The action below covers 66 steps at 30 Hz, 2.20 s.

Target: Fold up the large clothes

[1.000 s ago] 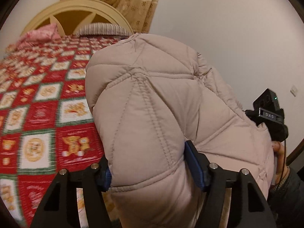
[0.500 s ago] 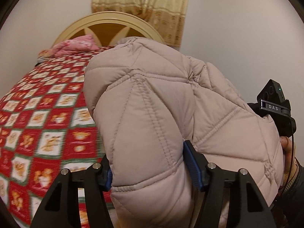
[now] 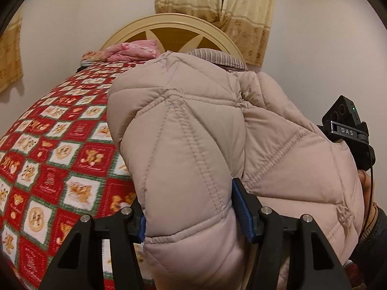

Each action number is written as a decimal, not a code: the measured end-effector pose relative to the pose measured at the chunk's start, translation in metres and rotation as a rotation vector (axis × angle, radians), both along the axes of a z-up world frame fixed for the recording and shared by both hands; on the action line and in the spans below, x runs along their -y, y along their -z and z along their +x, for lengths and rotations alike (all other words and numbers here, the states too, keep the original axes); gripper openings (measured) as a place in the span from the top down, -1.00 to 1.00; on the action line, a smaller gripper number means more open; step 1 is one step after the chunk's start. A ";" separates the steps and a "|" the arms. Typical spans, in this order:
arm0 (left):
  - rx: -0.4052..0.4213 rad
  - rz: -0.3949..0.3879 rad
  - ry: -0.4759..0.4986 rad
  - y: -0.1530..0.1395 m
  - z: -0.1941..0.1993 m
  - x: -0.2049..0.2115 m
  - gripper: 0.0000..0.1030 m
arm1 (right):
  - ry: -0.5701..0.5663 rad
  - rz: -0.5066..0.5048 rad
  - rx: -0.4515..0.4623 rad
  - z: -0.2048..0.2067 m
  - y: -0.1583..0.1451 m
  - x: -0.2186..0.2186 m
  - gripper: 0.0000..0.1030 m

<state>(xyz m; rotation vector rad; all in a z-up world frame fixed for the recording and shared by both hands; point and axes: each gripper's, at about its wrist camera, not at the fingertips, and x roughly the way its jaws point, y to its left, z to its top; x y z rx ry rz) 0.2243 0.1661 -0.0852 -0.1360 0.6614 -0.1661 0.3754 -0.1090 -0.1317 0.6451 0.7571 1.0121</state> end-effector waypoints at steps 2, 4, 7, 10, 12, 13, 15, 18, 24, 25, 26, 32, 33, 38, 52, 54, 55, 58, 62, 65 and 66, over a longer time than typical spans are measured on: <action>0.020 0.007 -0.015 -0.007 -0.007 -0.008 -0.13 | -0.019 0.003 0.016 -0.002 -0.005 -0.008 0.50; 0.036 0.026 -0.031 -0.012 -0.014 -0.016 -0.13 | -0.043 0.014 0.018 -0.002 -0.008 -0.018 0.50; 0.041 0.048 -0.073 -0.017 -0.021 -0.034 -0.13 | -0.076 0.029 0.019 -0.001 -0.012 -0.038 0.50; 0.031 0.067 -0.123 -0.016 -0.029 -0.054 -0.13 | -0.118 0.044 0.015 -0.001 -0.013 -0.065 0.50; 0.021 0.075 -0.147 -0.013 -0.032 -0.064 -0.13 | -0.145 0.042 0.011 -0.001 -0.010 -0.083 0.50; 0.011 0.079 -0.159 -0.009 -0.033 -0.070 -0.13 | -0.156 0.038 0.000 0.000 -0.007 -0.091 0.50; -0.011 0.078 -0.179 0.000 -0.034 -0.080 -0.13 | -0.169 0.027 -0.016 0.003 0.000 -0.100 0.50; -0.055 0.076 -0.198 0.017 -0.031 -0.092 -0.24 | -0.178 0.000 -0.042 0.003 0.011 -0.110 0.50; -0.088 0.078 -0.253 0.035 -0.025 -0.101 -0.61 | -0.095 -0.218 -0.093 0.012 0.041 -0.105 0.49; -0.081 0.102 -0.258 0.035 -0.022 -0.099 -0.63 | -0.091 -0.219 -0.105 0.014 0.046 -0.101 0.48; -0.078 0.123 -0.261 0.035 -0.020 -0.096 -0.67 | -0.084 -0.221 -0.113 0.015 0.050 -0.098 0.47; -0.075 0.190 -0.268 0.043 -0.008 -0.086 -0.84 | -0.028 -0.320 -0.075 0.013 0.050 -0.092 0.41; -0.075 0.187 -0.269 0.045 -0.006 -0.087 -0.89 | -0.020 -0.341 -0.064 0.011 0.049 -0.092 0.40; -0.086 0.118 -0.269 0.060 0.004 -0.094 -0.98 | 0.008 -0.393 -0.058 0.009 0.052 -0.086 0.32; -0.053 0.167 -0.294 0.051 0.000 -0.077 -0.98 | 0.069 -0.509 -0.043 0.008 0.056 -0.084 0.03; -0.032 0.196 -0.300 0.041 -0.008 -0.074 -0.98 | 0.099 -0.539 -0.021 0.004 0.046 -0.082 -0.14; 0.002 0.197 -0.295 0.032 -0.017 -0.072 -0.98 | 0.121 -0.546 -0.011 0.000 0.041 -0.079 -0.29; 0.047 0.185 -0.291 0.014 -0.033 -0.070 -0.98 | 0.166 -0.541 0.017 -0.010 0.026 -0.069 -0.32; 0.071 0.206 -0.300 0.000 -0.050 -0.066 -0.98 | 0.220 -0.566 0.084 -0.026 0.004 -0.062 -0.32; 0.088 0.217 -0.299 -0.007 -0.064 -0.062 -0.98 | 0.271 -0.568 0.135 -0.042 -0.013 -0.055 -0.42; 0.097 0.219 -0.298 -0.009 -0.070 -0.060 -0.98 | 0.287 -0.566 0.153 -0.050 -0.019 -0.053 -0.45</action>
